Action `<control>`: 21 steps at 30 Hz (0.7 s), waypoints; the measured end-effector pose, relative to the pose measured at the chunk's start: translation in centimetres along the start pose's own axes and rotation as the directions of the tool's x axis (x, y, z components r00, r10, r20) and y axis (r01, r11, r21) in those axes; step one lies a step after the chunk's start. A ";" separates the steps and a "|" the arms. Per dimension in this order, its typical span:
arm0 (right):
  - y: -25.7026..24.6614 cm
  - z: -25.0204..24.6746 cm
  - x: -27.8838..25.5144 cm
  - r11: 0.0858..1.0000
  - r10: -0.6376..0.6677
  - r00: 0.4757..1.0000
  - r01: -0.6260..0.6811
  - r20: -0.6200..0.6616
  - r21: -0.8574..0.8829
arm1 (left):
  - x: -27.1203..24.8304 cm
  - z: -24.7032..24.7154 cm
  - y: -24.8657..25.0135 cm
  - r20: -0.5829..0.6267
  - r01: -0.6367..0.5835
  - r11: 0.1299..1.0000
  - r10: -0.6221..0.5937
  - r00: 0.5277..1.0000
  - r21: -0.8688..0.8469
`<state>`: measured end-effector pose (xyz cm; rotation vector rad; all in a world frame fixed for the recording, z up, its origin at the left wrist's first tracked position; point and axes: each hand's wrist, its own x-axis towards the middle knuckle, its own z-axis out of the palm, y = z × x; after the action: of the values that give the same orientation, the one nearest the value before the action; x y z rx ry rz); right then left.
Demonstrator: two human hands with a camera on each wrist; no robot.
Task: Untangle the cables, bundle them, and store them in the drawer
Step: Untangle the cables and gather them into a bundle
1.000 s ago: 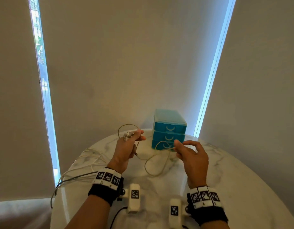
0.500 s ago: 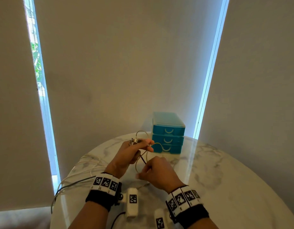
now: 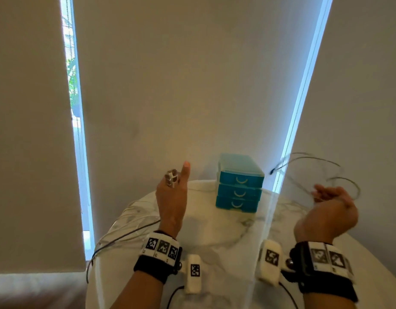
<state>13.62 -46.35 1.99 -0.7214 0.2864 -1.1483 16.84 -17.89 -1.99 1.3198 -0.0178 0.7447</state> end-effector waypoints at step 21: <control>11.4 4.4 -18.2 0.722 0.681 0.098 0.069 0.725 -0.688 | 4.5 -4.4 -4.5 0.204 0.124 0.808 -0.289 0.936 0.576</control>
<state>17.00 -25.84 -4.87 -1.7404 -0.3782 0.1456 20.82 -12.08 -5.26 1.9497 0.1250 0.3679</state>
